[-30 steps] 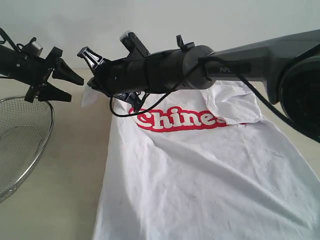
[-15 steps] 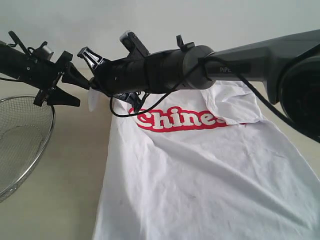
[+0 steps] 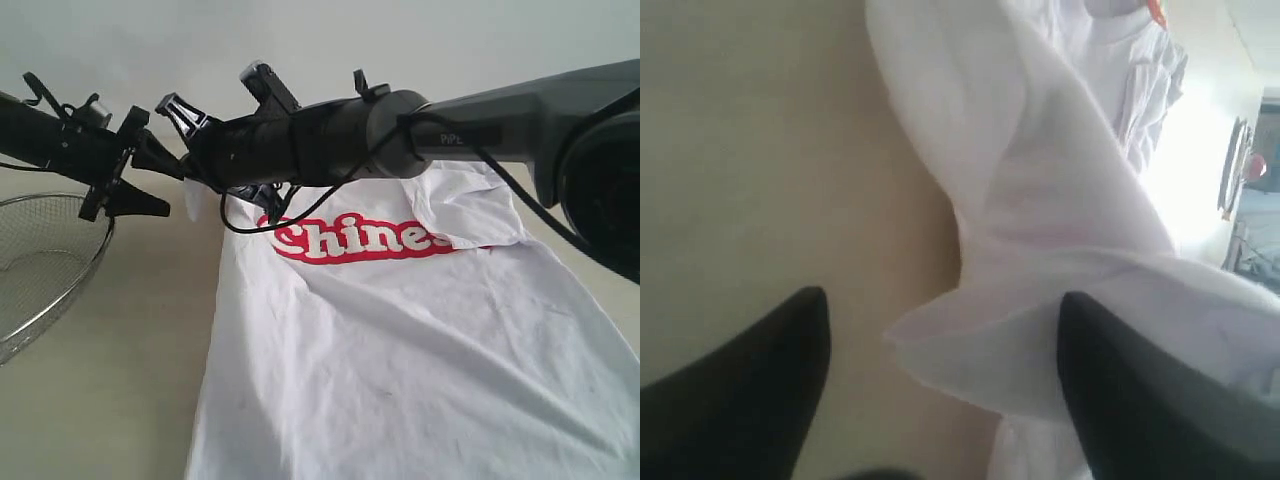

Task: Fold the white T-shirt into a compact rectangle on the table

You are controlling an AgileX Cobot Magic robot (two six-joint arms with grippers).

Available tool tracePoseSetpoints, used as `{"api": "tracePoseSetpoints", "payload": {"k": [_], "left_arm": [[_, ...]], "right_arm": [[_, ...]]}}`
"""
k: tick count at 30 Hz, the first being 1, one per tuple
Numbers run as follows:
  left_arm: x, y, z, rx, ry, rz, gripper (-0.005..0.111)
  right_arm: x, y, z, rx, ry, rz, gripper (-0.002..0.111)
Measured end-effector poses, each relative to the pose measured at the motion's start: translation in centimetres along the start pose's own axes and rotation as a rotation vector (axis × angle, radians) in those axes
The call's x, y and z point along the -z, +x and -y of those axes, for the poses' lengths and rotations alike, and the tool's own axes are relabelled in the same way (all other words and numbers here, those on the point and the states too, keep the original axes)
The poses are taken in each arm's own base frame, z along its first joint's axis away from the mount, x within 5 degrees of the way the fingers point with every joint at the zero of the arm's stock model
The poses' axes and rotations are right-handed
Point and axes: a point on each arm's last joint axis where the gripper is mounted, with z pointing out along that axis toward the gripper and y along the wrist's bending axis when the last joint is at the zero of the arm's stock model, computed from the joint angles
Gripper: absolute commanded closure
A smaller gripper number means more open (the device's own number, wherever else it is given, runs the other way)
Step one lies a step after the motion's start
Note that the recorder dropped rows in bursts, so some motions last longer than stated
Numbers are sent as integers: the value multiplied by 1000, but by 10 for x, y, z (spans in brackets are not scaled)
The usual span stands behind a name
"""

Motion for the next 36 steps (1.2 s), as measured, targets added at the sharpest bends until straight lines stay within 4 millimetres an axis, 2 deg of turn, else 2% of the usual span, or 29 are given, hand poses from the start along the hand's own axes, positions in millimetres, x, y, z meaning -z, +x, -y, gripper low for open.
{"api": "tracePoseSetpoints", "payload": {"k": [3, 11, 14, 19, 24, 27, 34, 36], "left_arm": [[1, -4, 4, 29, 74, 40, 44], [15, -8, 6, 59, 102, 83, 44], [24, -4, 13, 36, 38, 68, 44], [22, 0, 7, 22, -57, 22, 46], [20, 2, 9, 7, -82, 6, 62], [24, 2, 16, -9, -78, 15, 70], [51, 2, 52, -78, -17, 99, 98], [63, 3, 64, -104, 4, 134, 102]], "right_arm": [[1, -4, 2, -4, 2, 6, 108], [1, -4, 2, -3, 2, 6, 108], [1, -4, 2, -3, 4, 9, 108], [1, -4, 2, -1, 8, 13, 108], [1, -4, 2, 14, 8, 13, 108], [1, -4, 2, 14, 6, 11, 108], [1, -2, 1, -4, -11, -10, 108], [1, -1, 0, -4, -25, -27, 101]]}}
